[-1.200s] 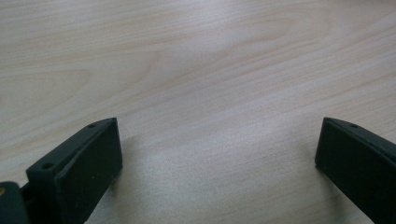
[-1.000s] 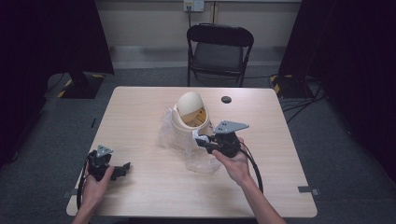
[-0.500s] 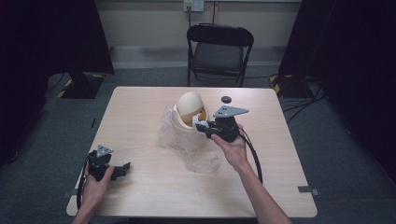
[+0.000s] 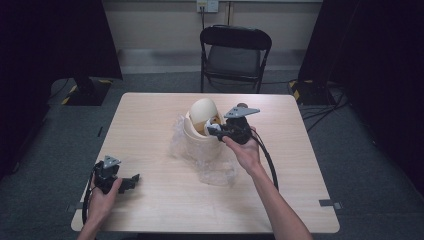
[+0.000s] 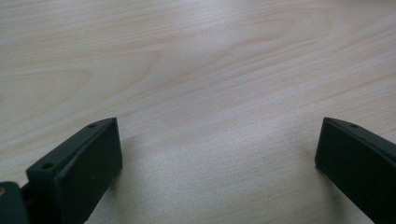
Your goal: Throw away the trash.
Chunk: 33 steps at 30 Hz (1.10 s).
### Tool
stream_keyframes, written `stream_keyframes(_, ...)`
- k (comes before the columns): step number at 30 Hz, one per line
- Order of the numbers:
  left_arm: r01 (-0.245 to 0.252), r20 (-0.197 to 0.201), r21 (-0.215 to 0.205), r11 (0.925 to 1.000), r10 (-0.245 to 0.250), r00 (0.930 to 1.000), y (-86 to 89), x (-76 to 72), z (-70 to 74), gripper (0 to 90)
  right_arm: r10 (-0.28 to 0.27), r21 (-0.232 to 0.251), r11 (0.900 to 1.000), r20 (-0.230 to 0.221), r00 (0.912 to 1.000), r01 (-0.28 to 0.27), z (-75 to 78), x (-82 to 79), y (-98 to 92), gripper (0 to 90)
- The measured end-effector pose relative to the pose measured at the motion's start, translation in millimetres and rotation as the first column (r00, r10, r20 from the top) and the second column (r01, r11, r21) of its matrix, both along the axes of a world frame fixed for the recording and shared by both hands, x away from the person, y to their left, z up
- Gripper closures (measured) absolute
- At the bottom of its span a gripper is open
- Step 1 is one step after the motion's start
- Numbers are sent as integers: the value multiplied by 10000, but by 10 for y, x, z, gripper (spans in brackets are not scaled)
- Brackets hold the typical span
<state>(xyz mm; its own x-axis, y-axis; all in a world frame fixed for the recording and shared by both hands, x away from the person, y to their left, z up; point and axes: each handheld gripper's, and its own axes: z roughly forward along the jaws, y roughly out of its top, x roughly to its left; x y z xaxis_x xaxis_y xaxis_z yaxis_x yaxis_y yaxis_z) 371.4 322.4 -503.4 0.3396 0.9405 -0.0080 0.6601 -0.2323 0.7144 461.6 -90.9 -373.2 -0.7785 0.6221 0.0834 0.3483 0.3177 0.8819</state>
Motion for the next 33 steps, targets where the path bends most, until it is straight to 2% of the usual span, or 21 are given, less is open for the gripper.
stream_keyframes(6,-11,11,-22,10000,11,10000,-2,1,-1,0,-49,-58,10000,-25,10000,49,-5,58,39,759)
stream_keyframes(13,1,7,-16,10000,-1,10000,-1,1,-1,0,-157,-140,9998,-301,9994,153,-47,139,29,755)
stream_keyframes(20,-11,11,-29,10000,11,10000,-2,1,-1,0,-136,-584,9982,-390,9991,113,-21,221,107,745)
stream_keyframes(33,-6,5,-17,10000,6,10000,-1,0,0,1,-226,-1048,9944,-674,9975,154,-120,313,202,721)
